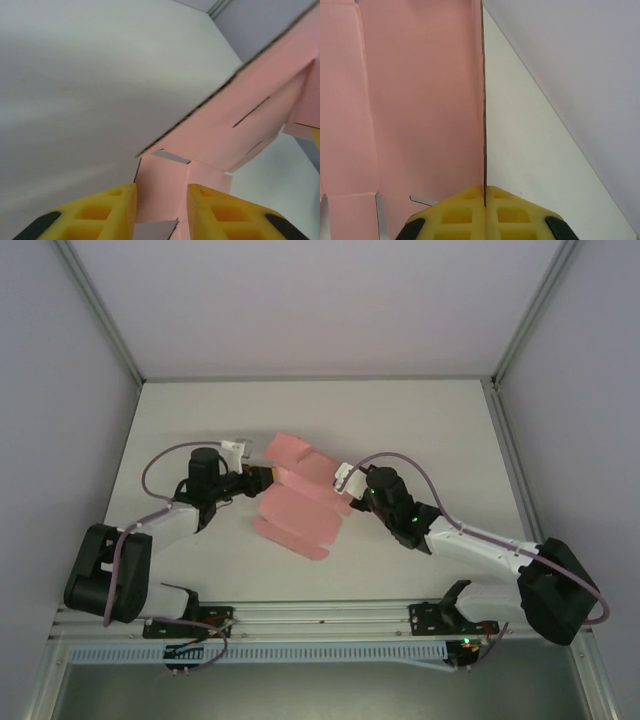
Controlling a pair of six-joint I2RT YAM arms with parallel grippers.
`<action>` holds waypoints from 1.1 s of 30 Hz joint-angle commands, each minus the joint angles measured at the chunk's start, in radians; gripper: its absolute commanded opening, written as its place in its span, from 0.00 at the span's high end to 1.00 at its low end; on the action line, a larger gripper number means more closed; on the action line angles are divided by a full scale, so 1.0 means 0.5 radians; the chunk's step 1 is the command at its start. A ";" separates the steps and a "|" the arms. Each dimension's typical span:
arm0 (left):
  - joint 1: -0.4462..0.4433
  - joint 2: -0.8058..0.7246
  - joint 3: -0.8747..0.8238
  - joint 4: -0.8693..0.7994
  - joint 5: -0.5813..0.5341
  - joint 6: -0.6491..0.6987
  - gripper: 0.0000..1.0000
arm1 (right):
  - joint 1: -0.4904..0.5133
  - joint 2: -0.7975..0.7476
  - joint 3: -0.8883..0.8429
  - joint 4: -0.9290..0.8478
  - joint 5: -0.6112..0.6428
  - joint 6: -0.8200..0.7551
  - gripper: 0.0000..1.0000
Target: Assemble paper box
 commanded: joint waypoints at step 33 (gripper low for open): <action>-0.931 0.114 0.335 -0.386 -1.128 0.503 0.93 | 0.124 0.123 0.100 -0.030 -0.008 -0.104 1.00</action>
